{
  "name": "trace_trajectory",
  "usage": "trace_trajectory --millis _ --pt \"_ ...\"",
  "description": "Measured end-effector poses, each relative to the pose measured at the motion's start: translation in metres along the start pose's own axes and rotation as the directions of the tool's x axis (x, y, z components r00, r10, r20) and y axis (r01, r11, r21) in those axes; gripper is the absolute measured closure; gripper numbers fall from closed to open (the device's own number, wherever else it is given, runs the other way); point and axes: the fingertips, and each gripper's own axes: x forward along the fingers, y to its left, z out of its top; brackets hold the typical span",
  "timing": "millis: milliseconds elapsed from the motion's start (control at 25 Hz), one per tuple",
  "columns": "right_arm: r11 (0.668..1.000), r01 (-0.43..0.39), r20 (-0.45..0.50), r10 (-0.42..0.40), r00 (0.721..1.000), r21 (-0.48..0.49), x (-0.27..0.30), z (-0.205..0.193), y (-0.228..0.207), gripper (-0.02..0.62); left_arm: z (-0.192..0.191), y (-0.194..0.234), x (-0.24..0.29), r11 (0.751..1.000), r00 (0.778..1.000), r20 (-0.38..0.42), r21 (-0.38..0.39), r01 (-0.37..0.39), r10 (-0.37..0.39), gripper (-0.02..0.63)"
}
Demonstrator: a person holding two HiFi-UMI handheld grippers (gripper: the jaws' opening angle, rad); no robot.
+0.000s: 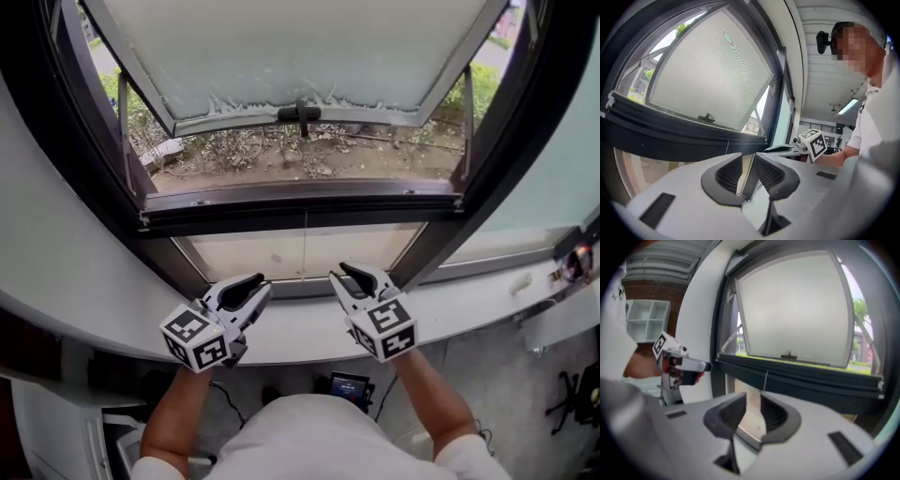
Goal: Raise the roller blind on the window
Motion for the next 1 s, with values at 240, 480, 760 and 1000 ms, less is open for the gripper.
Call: trace_trajectory --millis 240,480,760,1000 --pt "0.995 0.023 0.004 -0.023 1.000 -0.098 0.025 0.027 -0.016 0.511 0.024 0.034 0.016 0.987 0.998 -0.023 0.152 -0.058 0.062 0.517" --pt "0.953 0.067 -0.042 -0.083 0.996 -0.295 0.051 0.038 -0.032 0.508 0.028 0.066 0.033 0.940 0.983 -0.107 0.323 -0.108 0.149 0.517" --pt "0.883 0.080 -0.111 -0.147 0.983 -0.462 0.077 0.040 -0.056 0.495 0.029 0.089 0.057 0.857 0.952 -0.197 0.504 -0.108 0.236 0.494" --pt "0.832 0.057 -0.152 -0.167 0.974 -0.552 0.092 0.043 -0.065 0.476 0.025 0.096 0.072 0.805 0.929 -0.254 0.589 -0.071 0.269 0.474"
